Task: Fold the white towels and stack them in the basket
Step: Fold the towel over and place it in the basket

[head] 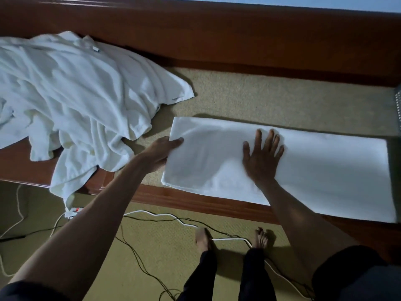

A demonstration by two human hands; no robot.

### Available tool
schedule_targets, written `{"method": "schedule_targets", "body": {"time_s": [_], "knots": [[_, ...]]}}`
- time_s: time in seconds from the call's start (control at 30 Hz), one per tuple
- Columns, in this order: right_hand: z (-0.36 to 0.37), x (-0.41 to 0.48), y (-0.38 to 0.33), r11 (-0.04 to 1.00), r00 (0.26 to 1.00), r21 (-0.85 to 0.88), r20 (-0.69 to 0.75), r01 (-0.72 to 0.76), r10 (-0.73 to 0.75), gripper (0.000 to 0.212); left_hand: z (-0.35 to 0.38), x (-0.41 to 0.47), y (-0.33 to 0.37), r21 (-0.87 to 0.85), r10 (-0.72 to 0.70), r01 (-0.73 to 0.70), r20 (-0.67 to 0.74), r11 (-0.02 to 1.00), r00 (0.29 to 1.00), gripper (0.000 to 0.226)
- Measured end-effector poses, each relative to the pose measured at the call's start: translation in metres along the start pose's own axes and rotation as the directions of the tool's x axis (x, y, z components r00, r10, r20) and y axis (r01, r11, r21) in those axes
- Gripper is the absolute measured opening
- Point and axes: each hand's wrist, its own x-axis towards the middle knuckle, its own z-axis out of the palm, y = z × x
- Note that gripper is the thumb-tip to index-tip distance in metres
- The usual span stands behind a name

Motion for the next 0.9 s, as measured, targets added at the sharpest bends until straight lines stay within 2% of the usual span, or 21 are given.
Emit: {"method": "schedule_targets", "body": {"time_s": [0.1,0.17,0.23,0.3,0.4,0.5,0.63,0.7,0.8,0.9], "knots": [[-0.016,0.004,0.009,0.999,0.973,0.010,0.224,0.051,-0.052,0.070,0.018,-0.019,0.020,-0.022,0.038,-0.037,0.029,0.999,0.999,0.033],[-0.036,-0.001,0.026,0.990,0.954,0.041,0.264,0.138,-0.144,0.075,0.042,-0.038,0.038,0.011,0.067,-0.067,0.030,0.998,0.997,0.025],[-0.055,-0.013,0.054,0.974,0.939,0.120,0.264,0.195,-0.220,0.082,0.070,-0.055,0.054,0.041,0.096,-0.098,0.046,0.994,0.994,0.030],[-0.070,-0.027,0.090,0.969,0.931,0.119,0.276,0.215,-0.240,0.084,0.102,-0.067,0.065,0.062,0.138,-0.144,0.086,0.988,0.987,0.038],[-0.097,-0.035,0.148,0.990,0.938,0.068,0.318,0.124,-0.139,0.083,0.157,-0.076,0.078,0.108,0.222,-0.234,0.112,0.966,0.969,0.051],[-0.121,-0.035,0.207,0.997,0.946,0.069,0.318,0.047,-0.066,0.078,0.222,-0.081,0.086,0.158,0.254,-0.274,0.140,0.948,0.957,0.053],[-0.150,-0.031,0.269,0.977,0.935,0.180,0.353,-0.110,0.040,0.069,0.314,-0.078,0.087,0.204,0.217,-0.249,0.167,0.947,0.962,0.051],[-0.159,-0.030,0.292,0.947,0.941,0.281,0.334,-0.157,0.056,0.071,0.358,-0.071,0.085,0.214,0.213,-0.246,0.164,0.945,0.963,0.050],[-0.177,-0.034,0.311,0.863,0.974,0.469,0.200,-0.190,0.107,0.074,0.419,-0.057,0.076,0.226,0.206,-0.232,0.135,0.946,0.969,0.048],[-0.176,-0.035,0.323,0.672,0.961,0.687,0.192,-0.275,0.198,0.081,0.471,-0.037,0.063,0.308,0.196,-0.205,0.059,0.929,0.979,0.050]]}}
